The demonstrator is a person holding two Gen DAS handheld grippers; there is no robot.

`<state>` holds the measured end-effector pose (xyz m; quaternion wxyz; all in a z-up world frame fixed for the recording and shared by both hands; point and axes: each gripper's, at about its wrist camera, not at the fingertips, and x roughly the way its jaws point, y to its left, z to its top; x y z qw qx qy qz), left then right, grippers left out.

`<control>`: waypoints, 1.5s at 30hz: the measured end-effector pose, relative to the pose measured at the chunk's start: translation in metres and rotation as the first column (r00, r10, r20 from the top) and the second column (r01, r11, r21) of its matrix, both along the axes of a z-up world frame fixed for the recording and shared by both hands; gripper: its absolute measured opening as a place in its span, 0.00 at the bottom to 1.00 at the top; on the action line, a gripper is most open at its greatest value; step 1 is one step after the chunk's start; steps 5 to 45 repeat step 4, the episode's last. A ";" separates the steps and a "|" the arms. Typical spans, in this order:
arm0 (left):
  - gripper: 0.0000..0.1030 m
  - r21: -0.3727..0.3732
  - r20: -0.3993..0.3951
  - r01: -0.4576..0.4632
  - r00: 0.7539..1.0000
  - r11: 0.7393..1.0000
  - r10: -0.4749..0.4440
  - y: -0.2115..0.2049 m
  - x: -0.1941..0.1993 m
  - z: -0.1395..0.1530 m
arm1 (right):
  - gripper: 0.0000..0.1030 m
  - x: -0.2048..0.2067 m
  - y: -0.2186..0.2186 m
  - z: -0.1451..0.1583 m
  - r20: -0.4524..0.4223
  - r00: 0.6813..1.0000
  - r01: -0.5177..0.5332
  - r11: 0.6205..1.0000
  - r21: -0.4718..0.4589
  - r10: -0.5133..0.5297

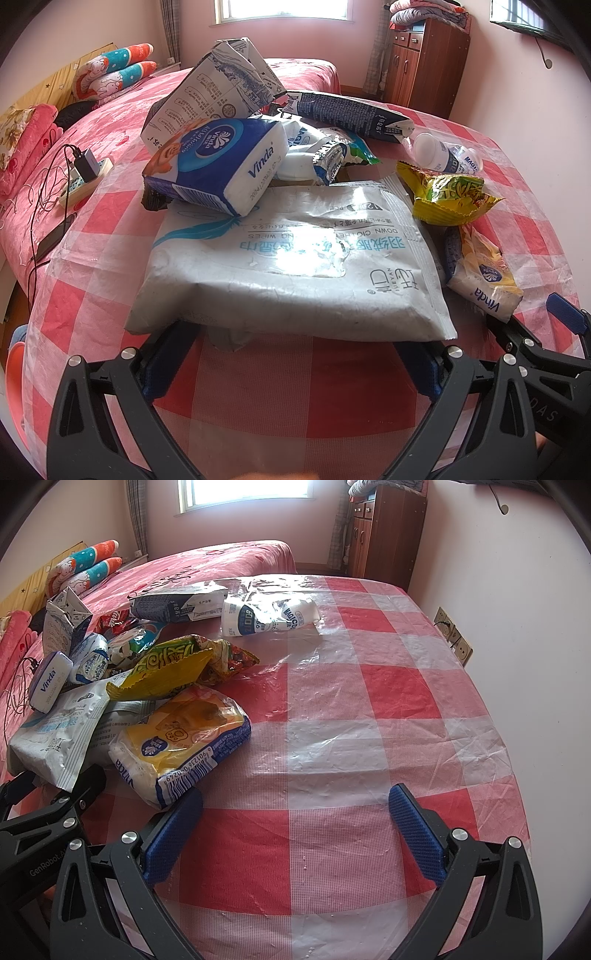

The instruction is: Collect trash

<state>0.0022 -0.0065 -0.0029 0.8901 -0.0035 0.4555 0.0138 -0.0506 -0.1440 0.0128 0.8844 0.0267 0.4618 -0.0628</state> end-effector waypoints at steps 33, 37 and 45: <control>0.96 0.000 0.000 -0.001 1.000 1.000 0.001 0.000 0.000 0.000 | 0.96 0.000 0.000 0.000 0.000 1.000 0.000 1.000 0.000 0.000; 0.96 0.000 0.000 -0.001 1.000 1.000 0.001 0.000 0.000 0.000 | 0.96 0.000 0.000 0.000 0.000 1.000 0.000 1.000 0.000 0.000; 0.96 0.000 0.000 -0.001 1.000 1.000 0.001 0.000 0.000 0.000 | 0.96 0.000 0.000 0.000 0.000 1.000 0.000 1.000 0.000 0.000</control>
